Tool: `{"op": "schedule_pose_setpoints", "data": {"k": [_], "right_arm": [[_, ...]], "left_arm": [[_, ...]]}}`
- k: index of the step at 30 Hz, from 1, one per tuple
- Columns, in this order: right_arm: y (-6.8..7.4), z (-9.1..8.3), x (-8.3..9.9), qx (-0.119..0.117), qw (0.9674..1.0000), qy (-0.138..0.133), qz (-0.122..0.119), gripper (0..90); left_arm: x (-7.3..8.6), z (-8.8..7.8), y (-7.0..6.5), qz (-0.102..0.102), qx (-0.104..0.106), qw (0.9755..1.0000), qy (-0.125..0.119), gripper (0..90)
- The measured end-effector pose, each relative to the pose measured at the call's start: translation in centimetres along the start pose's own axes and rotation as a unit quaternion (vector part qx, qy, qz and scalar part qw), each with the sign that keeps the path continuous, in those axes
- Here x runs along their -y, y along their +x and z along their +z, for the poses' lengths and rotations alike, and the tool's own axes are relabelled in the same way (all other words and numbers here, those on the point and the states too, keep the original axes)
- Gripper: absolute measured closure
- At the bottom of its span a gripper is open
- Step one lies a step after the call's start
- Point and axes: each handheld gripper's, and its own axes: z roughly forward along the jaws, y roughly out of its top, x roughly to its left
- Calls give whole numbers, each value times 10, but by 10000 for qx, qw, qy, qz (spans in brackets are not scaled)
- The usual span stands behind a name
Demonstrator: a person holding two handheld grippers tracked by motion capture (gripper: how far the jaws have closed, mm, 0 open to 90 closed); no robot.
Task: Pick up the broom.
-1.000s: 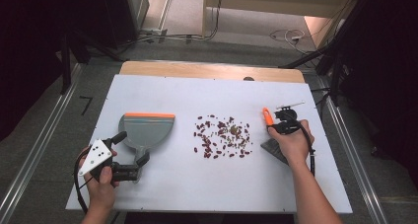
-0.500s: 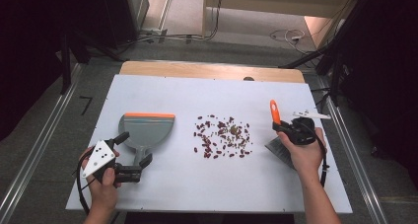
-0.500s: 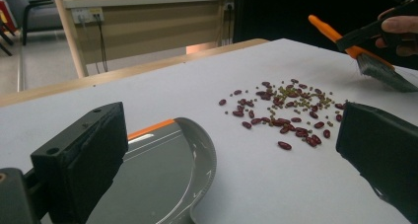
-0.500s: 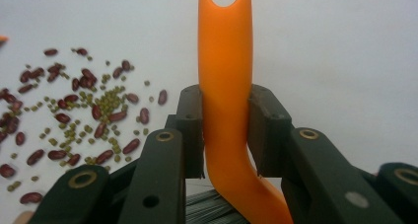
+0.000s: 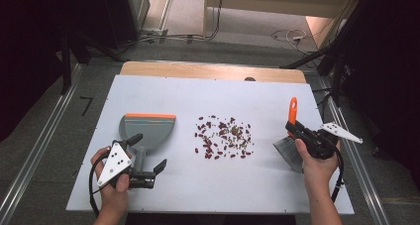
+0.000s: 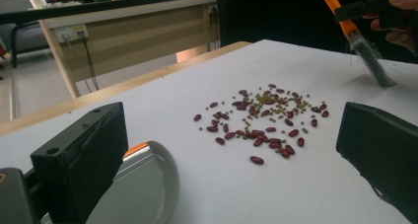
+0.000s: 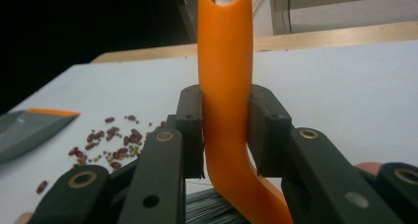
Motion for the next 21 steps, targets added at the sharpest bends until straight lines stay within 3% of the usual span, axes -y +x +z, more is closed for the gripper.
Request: {"op": "schedule_pose_setpoints", "data": {"k": [2,10,14,21], "right_arm": [[-2,-3,-1,-94,9998,-104,116,680],[6,-13,-9,-373,9977,-540,156,681],[13,-19,-16,-446,9959,-772,127,682],[33,-27,-33,-797,9912,-1054,41,682]], "left_arm": [[-2,2,-3,18,40,10000,-8,0],[-9,8,-14,79,118,9999,-44,0],[-13,9,-20,93,178,9998,-94,0],[-26,15,-33,160,298,9993,-173,0]]}}
